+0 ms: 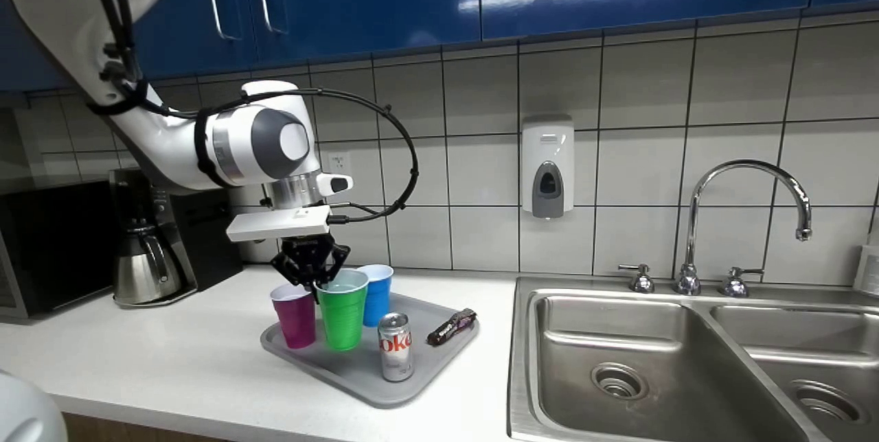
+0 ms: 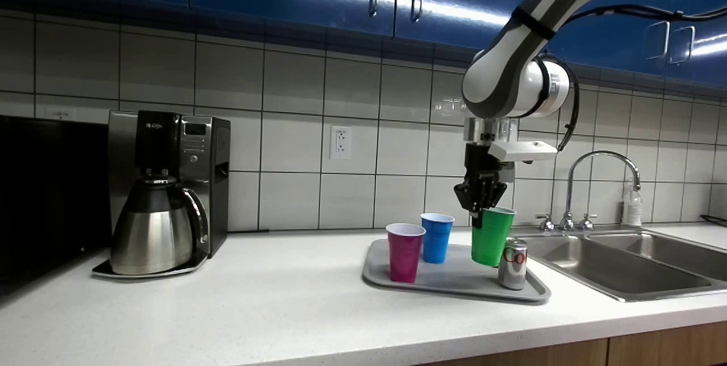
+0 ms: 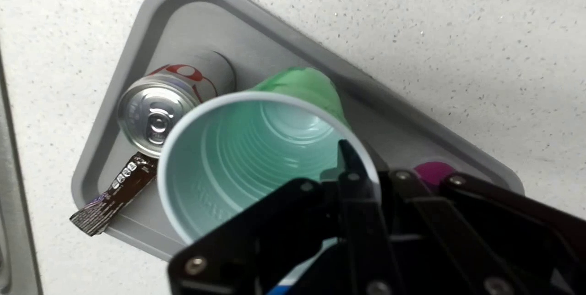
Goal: Put the green and purple cup on the grey tray
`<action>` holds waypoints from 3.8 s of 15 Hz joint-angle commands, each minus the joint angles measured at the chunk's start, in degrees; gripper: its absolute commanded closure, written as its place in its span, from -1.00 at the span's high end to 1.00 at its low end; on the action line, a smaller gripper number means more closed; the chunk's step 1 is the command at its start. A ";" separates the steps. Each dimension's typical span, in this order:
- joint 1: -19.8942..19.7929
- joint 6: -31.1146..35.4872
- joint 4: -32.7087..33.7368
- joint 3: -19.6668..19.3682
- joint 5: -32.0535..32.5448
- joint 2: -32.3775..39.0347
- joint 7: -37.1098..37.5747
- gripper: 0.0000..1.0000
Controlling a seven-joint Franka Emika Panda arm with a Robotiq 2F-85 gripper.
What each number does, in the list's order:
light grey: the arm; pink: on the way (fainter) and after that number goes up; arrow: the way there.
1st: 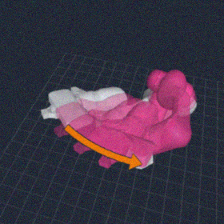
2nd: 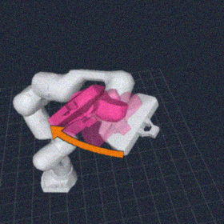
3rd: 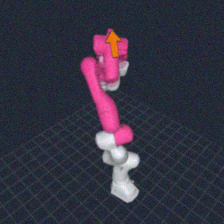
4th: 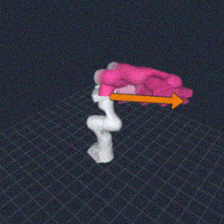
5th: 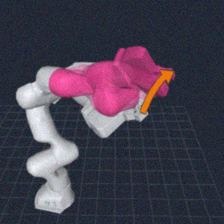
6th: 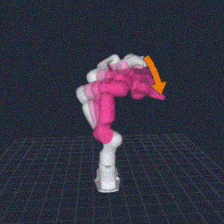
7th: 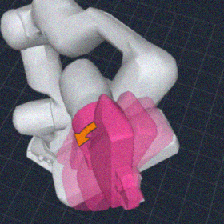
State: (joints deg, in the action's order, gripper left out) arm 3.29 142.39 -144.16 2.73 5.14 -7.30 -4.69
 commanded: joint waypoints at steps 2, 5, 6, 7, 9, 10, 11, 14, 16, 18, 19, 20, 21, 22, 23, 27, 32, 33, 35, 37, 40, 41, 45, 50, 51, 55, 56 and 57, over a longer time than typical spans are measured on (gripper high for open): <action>-0.18 0.65 4.89 1.07 4.12 5.70 4.77 -0.98; 0.15 0.79 6.89 1.06 5.94 8.30 6.54 -0.98; 0.26 0.91 7.51 0.99 6.52 9.07 7.19 -0.98; 0.40 0.94 8.08 0.90 6.97 9.78 7.78 -0.98; 0.68 1.06 8.86 0.72 7.68 10.95 8.54 -0.98; 0.81 1.16 9.21 0.65 7.97 11.57 8.95 -0.98; 0.94 1.18 9.46 0.60 8.12 12.04 9.28 -0.98; 1.24 1.54 9.97 0.39 8.56 13.16 10.03 -0.98; 1.43 1.72 10.19 0.29 8.74 13.67 10.59 -0.98; 1.56 1.87 10.33 0.18 8.95 14.04 11.03 -0.98; 1.63 1.87 10.44 0.14 9.05 14.20 11.30 -0.98; 1.66 1.92 10.47 0.08 9.18 14.33 11.41 -0.98; 1.69 1.99 10.46 0.03 9.36 14.41 11.52 -0.98; 1.66 2.05 10.40 -0.03 9.54 14.45 11.57 -0.98; 1.64 2.10 10.37 -0.09 9.71 14.49 11.55 -0.98; 1.50 1.91 10.19 -0.12 9.48 14.59 10.54 -0.98; 1.15 1.16 10.06 0.20 7.58 14.73 7.92 -0.98; 1.08 1.31 9.97 0.26 7.32 14.75 7.34 -0.98; 1.01 1.58 9.81 0.32 7.24 14.80 6.20 -0.98; 0.98 1.67 9.76 0.32 7.26 14.88 5.53 -0.98; 0.96 1.78 9.71 0.27 7.41 14.82 4.99 -0.98; 0.94 1.81 9.66 0.28 7.41 14.80 4.71 -0.98; 0.79 1.85 9.47 0.36 7.10 14.80 2.82 -0.98; 0.39 1.40 9.34 0.62 5.40 14.66 -1.60 -0.98; 0.36 1.40 9.34 0.61 5.23 14.62 -2.18 -0.98; 0.29 1.71 9.20 0.49 5.06 14.58 -3.57 -0.98; 0.28 1.67 9.17 0.46 5.16 14.57 -3.72 -0.98; 0.38 1.95 9.08 0.24 6.13 14.58 -3.02 -0.98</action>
State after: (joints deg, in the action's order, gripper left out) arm 4.22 144.14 -134.77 3.04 11.23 7.74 -6.02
